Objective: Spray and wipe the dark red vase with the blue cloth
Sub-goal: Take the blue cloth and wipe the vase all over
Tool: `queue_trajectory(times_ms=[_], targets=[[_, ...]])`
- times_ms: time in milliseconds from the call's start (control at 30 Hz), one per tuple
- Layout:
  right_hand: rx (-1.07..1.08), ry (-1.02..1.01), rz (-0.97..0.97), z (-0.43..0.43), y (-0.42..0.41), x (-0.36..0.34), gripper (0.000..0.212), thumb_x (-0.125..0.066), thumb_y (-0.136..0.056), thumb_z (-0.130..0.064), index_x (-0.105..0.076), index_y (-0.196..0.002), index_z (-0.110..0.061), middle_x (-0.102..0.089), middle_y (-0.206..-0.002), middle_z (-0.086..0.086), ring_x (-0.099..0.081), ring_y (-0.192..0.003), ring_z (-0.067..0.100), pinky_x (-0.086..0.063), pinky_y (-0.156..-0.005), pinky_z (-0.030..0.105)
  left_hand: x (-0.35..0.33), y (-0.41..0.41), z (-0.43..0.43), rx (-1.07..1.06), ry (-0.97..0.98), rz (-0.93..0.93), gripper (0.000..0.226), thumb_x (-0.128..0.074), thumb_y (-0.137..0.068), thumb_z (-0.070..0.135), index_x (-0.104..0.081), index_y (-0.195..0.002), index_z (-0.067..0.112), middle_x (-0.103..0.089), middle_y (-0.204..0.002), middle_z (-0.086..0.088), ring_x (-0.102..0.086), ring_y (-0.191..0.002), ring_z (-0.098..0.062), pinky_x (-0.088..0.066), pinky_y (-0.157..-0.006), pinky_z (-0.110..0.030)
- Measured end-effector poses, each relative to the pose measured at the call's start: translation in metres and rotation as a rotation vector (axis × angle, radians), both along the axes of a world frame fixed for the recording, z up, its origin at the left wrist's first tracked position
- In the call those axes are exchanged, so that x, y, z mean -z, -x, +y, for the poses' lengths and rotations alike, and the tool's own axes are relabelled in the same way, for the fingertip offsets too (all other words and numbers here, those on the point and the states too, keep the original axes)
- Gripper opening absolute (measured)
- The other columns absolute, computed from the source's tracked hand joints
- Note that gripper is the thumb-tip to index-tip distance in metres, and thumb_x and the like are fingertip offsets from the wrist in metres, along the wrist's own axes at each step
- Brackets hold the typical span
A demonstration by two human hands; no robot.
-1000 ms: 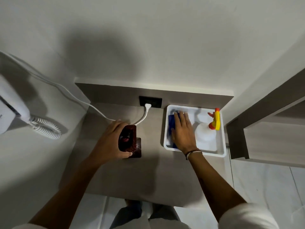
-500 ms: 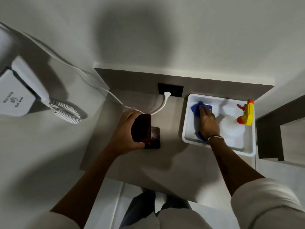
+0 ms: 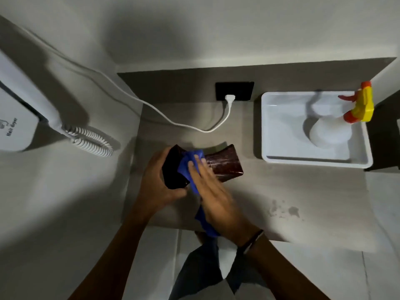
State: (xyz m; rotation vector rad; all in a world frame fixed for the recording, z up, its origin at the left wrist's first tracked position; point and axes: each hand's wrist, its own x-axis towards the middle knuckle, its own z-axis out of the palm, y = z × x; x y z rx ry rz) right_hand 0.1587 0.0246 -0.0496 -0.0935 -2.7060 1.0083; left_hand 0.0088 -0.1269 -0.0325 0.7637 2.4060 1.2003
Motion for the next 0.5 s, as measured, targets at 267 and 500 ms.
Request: queue_trajectory(times_ms=[267,500], targets=[[0.118,-0.046,-0.207,0.004,0.011,0.01,0.11,-0.067,-0.083,0.023,-0.008,-0.168,-0.012,-0.002,-0.179,0.014,-0.007,-0.168,0.033,-0.014,-0.138,0.046,0.011,-0.004,-0.021,-0.027,-0.037,0.058,0.107,-0.09,-0.05,0.03,-0.048,-0.148,0.036,-0.051,-0.135,0.046,-0.05,-0.124,0.022,-0.038,-0.1,-0.002],[0.085,-0.129,-0.265,0.025,0.001,0.023,0.107,-0.061,-0.09,0.022,0.003,-0.167,-0.017,0.01,-0.179,0.01,0.004,-0.168,0.032,-0.01,-0.138,0.048,0.008,-0.006,-0.023,-0.015,0.047,0.082,0.109,-0.093,-0.05,0.028,-0.054,-0.149,0.006,-0.058,-0.14,-0.003,-0.06,-0.128,-0.021,-0.04,-0.105,-0.01]])
